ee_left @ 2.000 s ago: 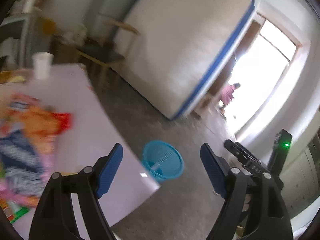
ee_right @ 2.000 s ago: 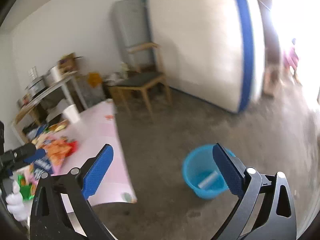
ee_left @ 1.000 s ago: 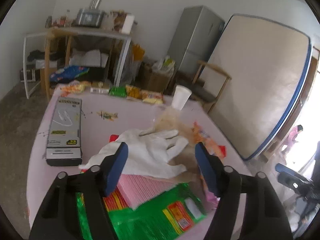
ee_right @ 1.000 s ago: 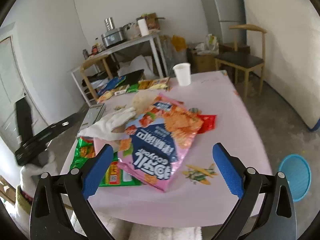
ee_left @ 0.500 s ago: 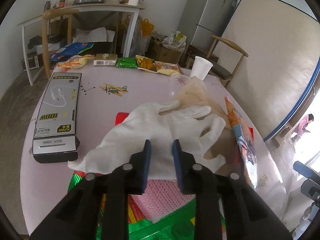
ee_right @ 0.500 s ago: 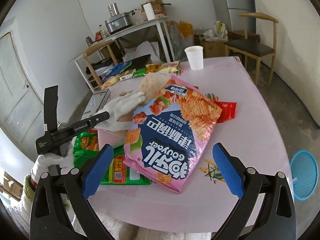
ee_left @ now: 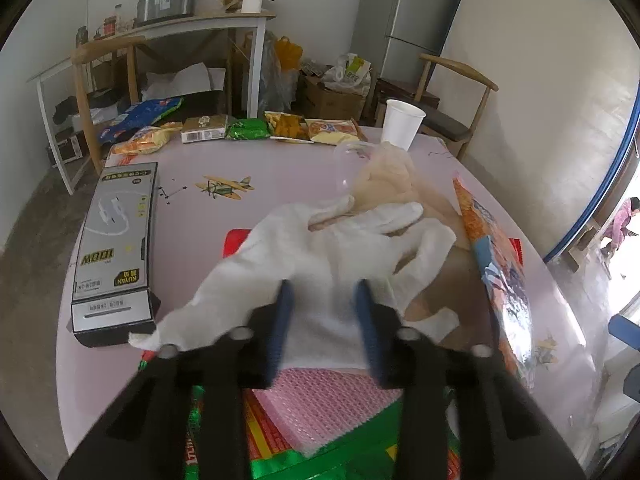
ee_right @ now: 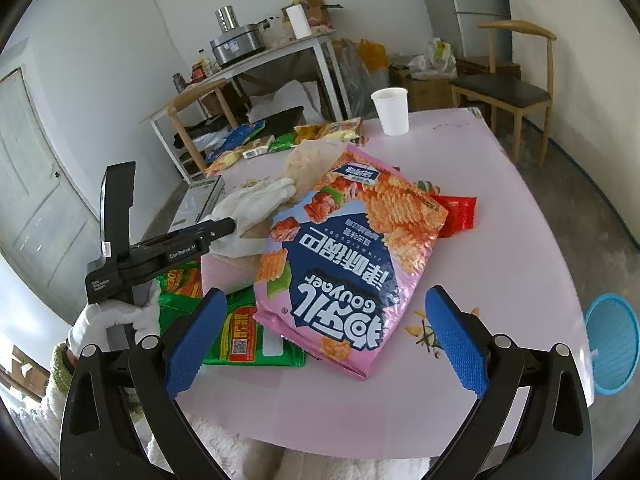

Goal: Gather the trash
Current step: 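Close the left tool on the white glove, then grasp the clear plastic container with the right tool while the left tool holds the glove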

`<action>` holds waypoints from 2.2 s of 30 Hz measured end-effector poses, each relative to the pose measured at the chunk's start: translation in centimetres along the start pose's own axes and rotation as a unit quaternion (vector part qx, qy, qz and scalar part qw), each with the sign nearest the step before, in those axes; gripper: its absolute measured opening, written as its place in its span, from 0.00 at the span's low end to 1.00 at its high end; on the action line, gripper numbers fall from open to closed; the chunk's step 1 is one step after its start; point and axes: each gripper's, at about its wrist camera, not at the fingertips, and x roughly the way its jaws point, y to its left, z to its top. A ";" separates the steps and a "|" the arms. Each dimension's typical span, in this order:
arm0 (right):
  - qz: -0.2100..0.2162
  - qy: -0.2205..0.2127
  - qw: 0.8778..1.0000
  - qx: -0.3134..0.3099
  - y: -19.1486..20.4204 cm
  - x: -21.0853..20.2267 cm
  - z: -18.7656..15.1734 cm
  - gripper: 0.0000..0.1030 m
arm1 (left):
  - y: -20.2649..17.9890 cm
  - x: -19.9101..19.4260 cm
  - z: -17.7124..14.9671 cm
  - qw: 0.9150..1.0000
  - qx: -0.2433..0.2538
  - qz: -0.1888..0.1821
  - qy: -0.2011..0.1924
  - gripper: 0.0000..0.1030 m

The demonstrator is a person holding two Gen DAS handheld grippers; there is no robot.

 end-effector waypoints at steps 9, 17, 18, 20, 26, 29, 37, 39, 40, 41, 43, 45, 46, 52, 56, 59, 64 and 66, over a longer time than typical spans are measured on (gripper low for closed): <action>0.001 -0.002 1.000 0.013 -0.6 -0.3 -0.2 0.93 | 1.5 -0.7 0.0 0.999 -0.026 -0.028 -0.017 0.01; 0.002 0.000 1.000 0.015 -0.8 -0.3 -0.2 0.93 | 3.4 -4.9 0.5 0.984 -0.091 -0.116 -0.096 0.01; 0.002 0.000 1.000 0.015 -0.8 -0.3 -0.3 0.93 | 3.6 -5.4 0.6 0.982 -0.098 -0.127 -0.103 0.00; 0.003 -0.001 1.000 0.017 -0.8 -0.3 -0.2 0.93 | 4.2 -6.6 0.8 0.973 -0.118 -0.159 -0.121 0.00; 0.004 -0.006 1.000 0.018 -0.6 -0.6 -0.2 0.93 | 5.6 -10.2 0.8 0.944 -0.163 -0.233 -0.168 0.00; 0.004 -0.011 1.000 0.017 -0.6 -1.0 0.0 0.93 | 6.1 -12.6 0.5 0.936 -0.168 -0.238 -0.197 0.00; 0.035 -0.041 0.998 -0.041 1.4 -2.1 6.2 0.93 | 6.2 -16.9 -2.0 0.951 -0.146 -0.147 -0.230 0.00; 0.043 -0.035 0.997 -0.053 2.1 -1.4 8.5 0.92 | 6.3 -17.3 -2.7 0.954 -0.144 -0.130 -0.229 0.00; 0.049 -0.027 0.996 -0.066 2.8 -0.5 10.2 0.92 | 6.2 -17.3 -3.1 0.956 -0.142 -0.125 -0.226 0.00; 0.055 -0.021 0.996 -0.071 3.2 0.2 11.2 0.91 | 6.2 -17.1 -3.4 0.957 -0.140 -0.119 -0.223 0.00; 0.070 0.005 0.995 -0.068 3.8 2.8 14.1 0.90 | 6.4 -16.8 -4.0 0.959 -0.141 -0.115 -0.216 0.01; 0.082 0.043 0.995 -0.048 3.8 5.9 16.3 0.88 | 6.6 -16.2 -4.7 0.960 -0.146 -0.120 -0.206 0.01; 0.086 0.067 0.994 -0.031 3.7 7.9 17.4 0.87 | 6.7 -15.9 -4.9 0.960 -0.147 -0.122 -0.203 0.01; 0.030 0.151 0.987 -0.038 4.3 17.7 20.9 0.67 | 6.3 -14.6 -5.8 0.962 -0.141 -0.136 -0.188 0.01; 0.000 0.201 0.972 -0.121 6.1 22.4 21.4 0.63 | 6.0 -14.0 -5.7 0.962 -0.135 -0.148 -0.183 0.01; -0.038 0.235 0.953 -0.185 7.2 26.1 21.5 0.61 | 5.9 -13.6 -5.7 0.962 -0.134 -0.157 -0.178 0.01; -0.074 0.293 0.924 -0.234 7.5 30.1 21.7 0.51 | 5.2 -13.1 -5.7 0.961 -0.132 -0.174 -0.169 0.01; -0.082 0.311 0.915 -0.244 7.4 30.9 21.7 0.50 | 5.0 -12.7 -5.7 0.960 -0.132 -0.182 -0.165 0.01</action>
